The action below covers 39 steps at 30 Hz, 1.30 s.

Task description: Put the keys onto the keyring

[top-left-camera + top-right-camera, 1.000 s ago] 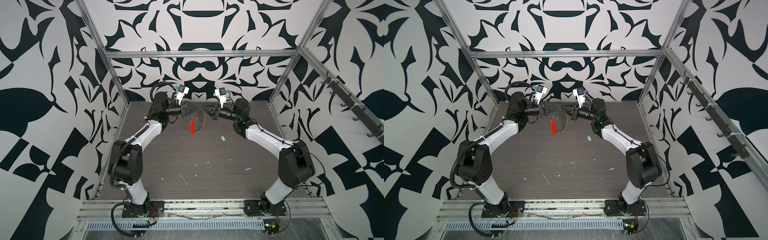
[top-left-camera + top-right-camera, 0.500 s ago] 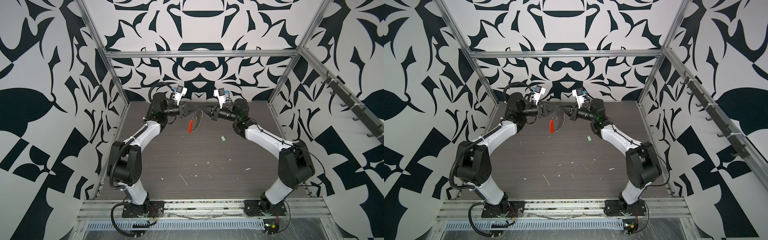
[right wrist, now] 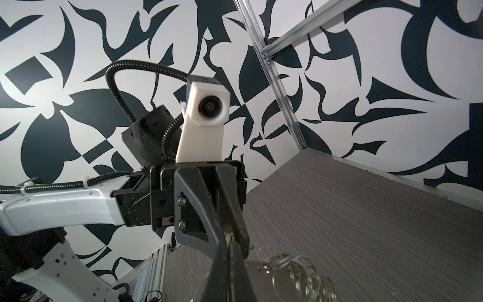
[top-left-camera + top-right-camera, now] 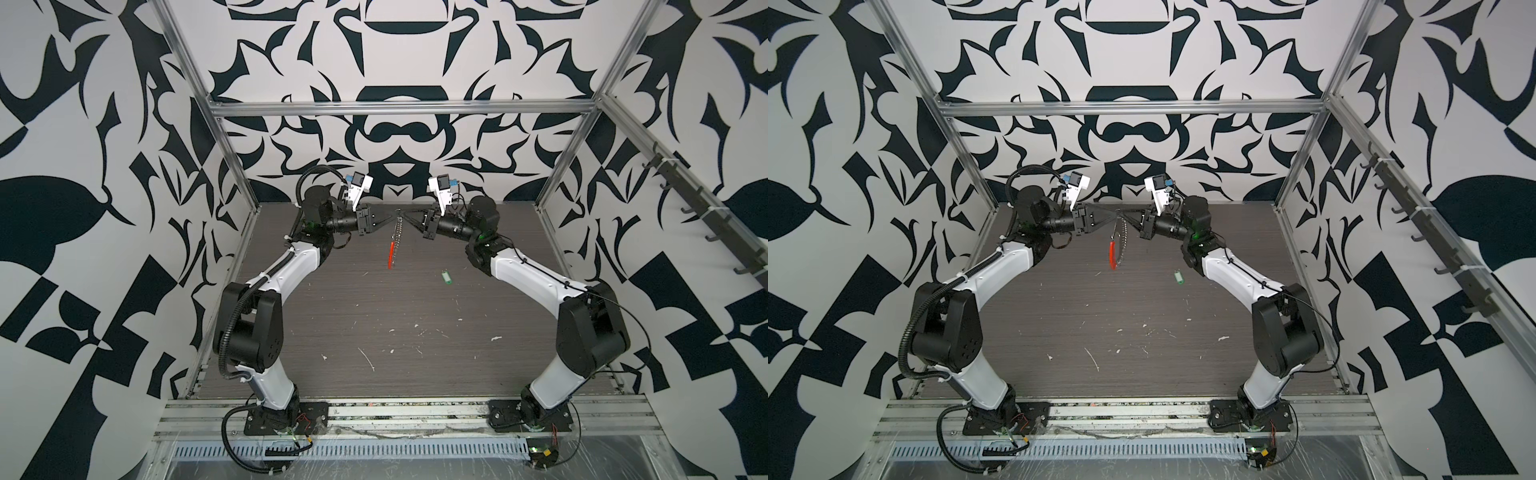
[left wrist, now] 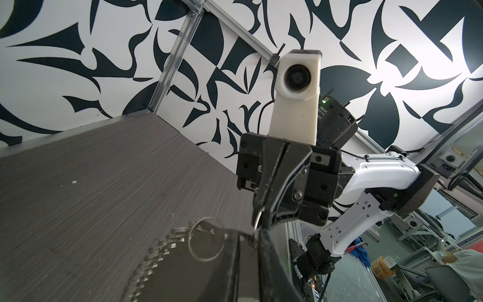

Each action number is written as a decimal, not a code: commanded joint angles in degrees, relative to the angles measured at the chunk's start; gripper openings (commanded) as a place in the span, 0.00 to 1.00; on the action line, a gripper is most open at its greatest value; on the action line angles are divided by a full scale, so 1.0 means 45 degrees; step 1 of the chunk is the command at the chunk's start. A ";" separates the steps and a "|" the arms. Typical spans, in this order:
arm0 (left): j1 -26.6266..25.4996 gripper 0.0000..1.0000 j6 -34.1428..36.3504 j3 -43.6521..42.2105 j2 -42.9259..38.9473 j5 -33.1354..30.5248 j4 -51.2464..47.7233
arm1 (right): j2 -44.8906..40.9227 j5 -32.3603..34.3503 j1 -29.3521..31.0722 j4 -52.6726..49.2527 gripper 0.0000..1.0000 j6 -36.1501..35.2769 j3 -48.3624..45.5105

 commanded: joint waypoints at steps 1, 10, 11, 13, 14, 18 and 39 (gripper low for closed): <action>-0.0117 0.17 -0.0319 -0.0033 0.0002 0.0228 0.0722 | -0.0266 -0.0153 0.0129 0.1075 0.00 0.0175 0.0755; -0.0198 0.13 -0.0403 0.0171 0.0113 0.0198 0.0859 | -0.0187 -0.0199 0.0217 0.1075 0.00 0.0212 0.0712; -0.0197 0.13 -0.0403 0.0191 0.0129 0.0188 0.0862 | -0.0170 -0.0200 0.0254 0.1075 0.00 0.0205 0.0673; -0.0275 0.13 -0.0422 0.0230 0.0175 0.0178 0.0876 | -0.0131 -0.0199 0.0314 0.1131 0.00 0.0266 0.0662; -0.0318 0.13 -0.0422 0.0248 0.0191 0.0161 0.0900 | -0.0111 -0.0200 0.0334 0.1162 0.00 0.0269 0.0644; -0.0504 0.14 -0.0422 0.0270 0.0285 0.0164 0.0979 | -0.0051 -0.0144 0.0393 0.1251 0.00 0.0310 0.0607; -0.0811 0.00 0.2140 -0.1837 -0.1766 -0.2941 -0.0648 | -0.1671 0.1201 -0.0427 0.0638 0.31 0.0017 -0.0862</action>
